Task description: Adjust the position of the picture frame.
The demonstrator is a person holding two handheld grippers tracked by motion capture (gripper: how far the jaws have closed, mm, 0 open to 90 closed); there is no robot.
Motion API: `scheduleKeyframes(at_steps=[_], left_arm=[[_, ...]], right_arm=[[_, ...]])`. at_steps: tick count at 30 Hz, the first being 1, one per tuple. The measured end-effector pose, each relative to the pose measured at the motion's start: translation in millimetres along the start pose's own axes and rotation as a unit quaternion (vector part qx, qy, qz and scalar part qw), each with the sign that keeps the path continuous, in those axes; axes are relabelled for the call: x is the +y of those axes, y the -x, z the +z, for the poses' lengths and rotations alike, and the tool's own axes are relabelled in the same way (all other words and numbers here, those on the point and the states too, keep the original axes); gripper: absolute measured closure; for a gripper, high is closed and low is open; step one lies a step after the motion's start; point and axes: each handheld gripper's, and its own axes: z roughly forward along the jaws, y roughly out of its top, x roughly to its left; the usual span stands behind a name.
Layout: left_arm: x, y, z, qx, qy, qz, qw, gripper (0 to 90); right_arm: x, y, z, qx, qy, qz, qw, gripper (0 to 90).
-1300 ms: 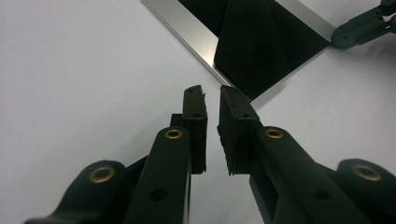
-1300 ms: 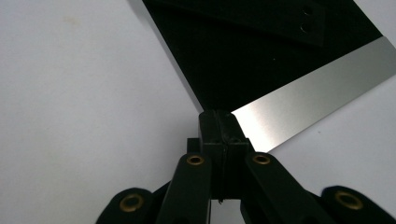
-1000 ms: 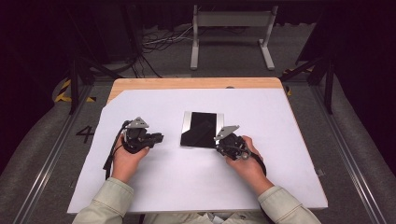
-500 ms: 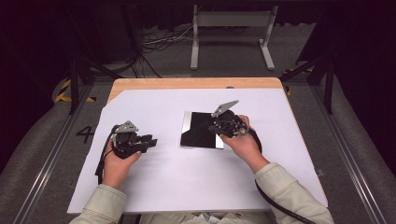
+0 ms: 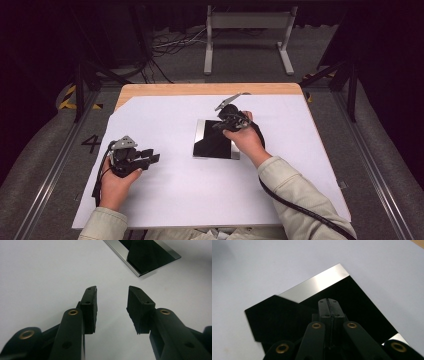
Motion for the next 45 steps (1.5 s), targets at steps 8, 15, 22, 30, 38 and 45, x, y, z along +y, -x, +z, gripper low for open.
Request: scheduleKeyframes(at_steps=[8,15,22,30,38,45], left_arm=[[0.3,-0.4,1.0,-0.002,0.001,-0.001,1.0,59.2],[2.0,-0.2,1.8,-0.004,0.003,0.004,1.0,58.3],[2.5,-2.8,5.1,-0.01,-0.001,0.002,0.9999,57.4],[2.6,-3.6,5.6,-0.012,-0.002,-0.002,0.9999,57.0],[2.0,-5.5,6.3,-0.014,-0.005,-0.005,0.9999,55.7],[2.1,-6.8,6.3,-0.014,-0.004,-0.007,0.9999,55.3]], right_arm=[[5.5,28.6,15.3,-0.001,-0.003,0.054,0.9985,90.0],[14.5,42.8,29.1,-0.008,-0.011,0.079,0.9968,90.0],[16.9,52.1,39.3,-0.015,-0.021,0.094,0.9953,90.0],[20.8,59.4,47.5,-0.034,-0.021,0.105,0.9937,90.0],[24.2,64.2,57.7,-0.042,-0.035,0.113,0.9921,90.0],[28.7,60.8,61.5,-0.027,-0.046,0.106,0.993,90.0]])
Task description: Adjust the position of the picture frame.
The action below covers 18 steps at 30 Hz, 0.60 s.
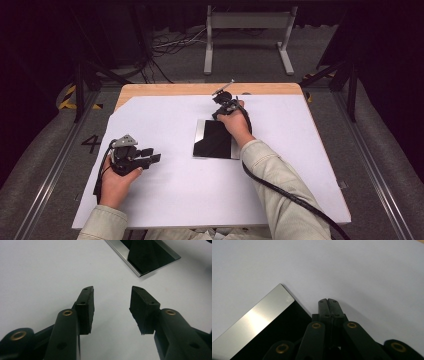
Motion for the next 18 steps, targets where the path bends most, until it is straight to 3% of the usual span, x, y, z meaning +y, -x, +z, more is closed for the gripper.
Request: scheduleKeyframes(at_steps=[4,10,11,18], left_arm=[[0.1,0.4,0.7,0.001,-0.001,0.0,1.0,55.1],[0.7,1.1,3.0,-0.001,-0.005,-0.002,1.0,54.6],[1.0,0.9,3.3,-0.003,-0.005,-0.002,1.0,54.3],[5.2,1.7,8.5,-0.007,-0.003,0.002,1.0,53.8]], right_arm=[[2.1,-5.7,0.6,-0.012,-0.006,-0.018,0.9997,90.0],[1.9,-9.0,1.0,0.002,-0.01,-0.027,0.9996,90.0],[3.1,-13.8,1.6,0.017,-0.02,-0.035,0.999,90.0],[3.5,-36.5,3.5,0.052,-0.046,-0.081,0.9943,90.0]])
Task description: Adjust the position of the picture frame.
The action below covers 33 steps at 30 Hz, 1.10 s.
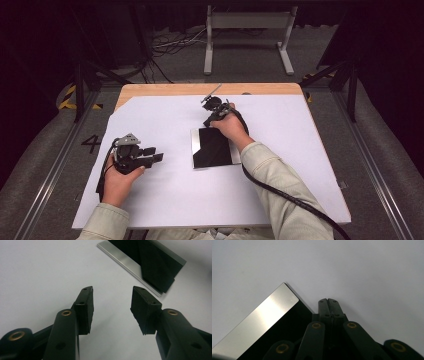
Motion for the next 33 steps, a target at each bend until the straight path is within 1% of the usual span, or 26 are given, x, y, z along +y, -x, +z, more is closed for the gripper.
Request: scheduleKeyframes(at_steps=[2,3,4,5,6,8,9,11,12,14,15,16,17,18,19,20,21,22,23,24,25,26,27,28,30,33], left_arm=[[1.1,0.4,1.6,-0.002,0.0,0.001,1.0,53.7],[1.1,0.4,1.6,-0.002,0.0,0.001,1.0,53.7],[2.2,0.5,3.3,-0.002,-0.001,0.005,1.0,53.6],[2.2,0.5,3.3,-0.002,-0.001,0.005,1.0,53.6],[3.0,0.6,4.2,-0.004,-0.004,0.005,1.0,53.6],[4.0,0.9,5.3,-0.005,-0.003,0.002,1.0,53.6],[4.4,0.8,5.7,-0.005,-0.003,0.004,1.0,53.5],[5.2,1.4,6.7,-0.009,-0.004,0.001,1.0,53.5],[5.6,1.8,7.2,-0.009,-0.005,0.0,0.9999,53.3],[6.4,2.3,8.6,-0.011,-0.006,0.002,0.9999,53.1],[6.8,2.6,9.1,-0.01,-0.008,0.002,0.9999,52.8],[7.4,2.0,9.6,-0.007,-0.008,0.009,0.9999,52.6],[7.7,2.9,11.1,-0.011,-0.008,0.003,0.9999,52.5],[8.2,3.0,12.2,-0.012,-0.009,0.003,0.9999,52.7],[8.4,4.0,13.2,-0.015,-0.013,-0.003,0.9998,53.1],[9.2,3.5,13.9,-0.015,-0.014,0.003,0.9998,53.7],[9.8,4.7,14.3,-0.021,-0.017,0.0,0.9996,54.8],[10.5,6.1,14.5,-0.029,-0.02,-0.004,0.9994,56.9],[11.4,6.2,14.5,-0.03,-0.021,0.002,0.9993,60.1],[12.6,7.2,14.7,-0.034,-0.027,0.004,0.9991,61.8],[12.6,7.2,14.7,-0.034,-0.027,0.004,0.9991,63.6],[14.2,8.4,16.4,-0.037,-0.031,0.007,0.9988,65.9],[14.2,8.4,16.4,-0.037,-0.031,0.007,0.9988,67.7],[15.1,8.4,18.9,-0.036,-0.034,0.012,0.9987,69.3],[15.6,8.4,21.9,-0.035,-0.041,0.015,0.9984,72.4],[16.3,9.1,25.4,-0.03,-0.045,0.01,0.9985,75.5]], right_arm=[[0.8,-7.4,0.5,0.014,-0.012,-0.02,0.9996,90.0],[0.8,-7.4,0.5,0.014,-0.012,-0.02,0.9996,90.0],[1.0,-15.5,1.1,0.021,-0.021,-0.033,0.999,90.0],[1.0,-15.5,1.1,0.021,-0.021,-0.033,0.999,90.0],[0.6,-23.4,1.6,0.029,-0.028,-0.046,0.9981,90.0],[-0.2,-29.8,1.7,0.032,-0.033,-0.058,0.9973,90.0],[-1.3,-34.7,2.1,0.038,-0.032,-0.062,0.9968,90.0],[-3.1,-39.3,2.1,0.046,-0.034,-0.073,0.9957,90.0],[-4.6,-44.4,2.1,0.053,-0.036,-0.073,0.9952,90.0],[-7.0,-50.4,1.2,0.065,-0.044,-0.092,0.9927,90.0],[-8.6,-53.7,1.2,0.071,-0.045,-0.097,0.9917,90.0],[-10.1,-56.9,0.7,0.075,-0.048,-0.102,0.9907,90.0],[-11.5,-59.0,0.5,0.078,-0.048,-0.106,0.99,90.0],[-13.7,-62.5,0.0,0.085,-0.051,-0.111,0.9889,90.0],[-15.2,-64.9,-0.4,0.09,-0.052,-0.116,0.9878,90.0],[-16.7,-67.0,-0.6,0.094,-0.051,-0.12,0.987,90.0],[-18.0,-68.9,-1.0,0.094,-0.05,-0.122,0.9867,90.0],[-19.2,-70.3,-1.4,0.093,-0.047,-0.126,0.9865,90.0],[-20.3,-71.1,-1.6,0.088,-0.042,-0.129,0.9868,90.0],[-21.1,-71.3,-1.7,0.089,-0.038,-0.128,0.987,90.0],[-21.1,-71.3,-1.7,0.089,-0.038,-0.128,0.987,90.0],[-24.0,-72.4,-3.2,0.083,-0.016,-0.128,0.9882,90.0],[-25.4,-73.4,-5.4,0.08,-0.006,-0.126,0.9888,90.0],[-27.0,-74.5,-8.3,0.078,0.004,-0.126,0.989,90.0],[-30.3,-76.0,-15.0,0.077,0.02,-0.126,0.9889,90.0],[-36.3,-77.3,-26.4,0.074,0.036,-0.125,0.9888,90.0]])
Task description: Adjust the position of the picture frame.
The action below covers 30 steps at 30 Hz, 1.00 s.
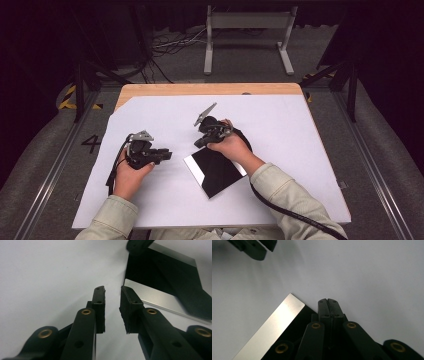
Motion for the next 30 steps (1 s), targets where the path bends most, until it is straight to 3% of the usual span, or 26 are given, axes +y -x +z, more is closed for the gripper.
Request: scheduleKeyframes(at_steps=[9,12,17,19,22,26,30], left_arm=[[6.4,3.4,8.1,0.004,-0.003,0.012,0.9999,84.7],[7.5,4.7,15.2,0.005,-0.009,0.016,0.9998,88.2],[10.3,2.3,27.9,-0.017,0.01,-0.016,0.9997,90.0],[12.5,4.9,34.4,-0.01,0.005,-0.001,0.9999,90.0],[13.1,6.4,41.0,-0.008,-0.003,0.014,0.9999,90.0],[11.9,6.2,49.6,-0.011,-0.013,0.007,0.9998,90.0],[12.2,8.5,51.7,-0.01,-0.018,0.01,0.9997,90.0]], right_arm=[[-26.5,-15.6,-38.5,-0.026,0.04,-0.005,0.9989,90.0],[-46.1,-17.8,-56.5,-0.037,0.054,0.008,0.9978,90.0],[-70.9,-15.7,-79.6,-0.046,0.079,0.033,0.9952,90.0],[-80.8,-14.0,-89.7,-0.048,0.09,0.046,0.9937,90.0],[-90.4,-15.0,-98.4,-0.049,0.101,0.054,0.9922,90.0],[-105.4,-21.0,-107.2,-0.049,0.115,0.058,0.9904,90.0],[-116.0,-25.0,-108.7,-0.058,0.103,0.061,0.9911,90.0]])
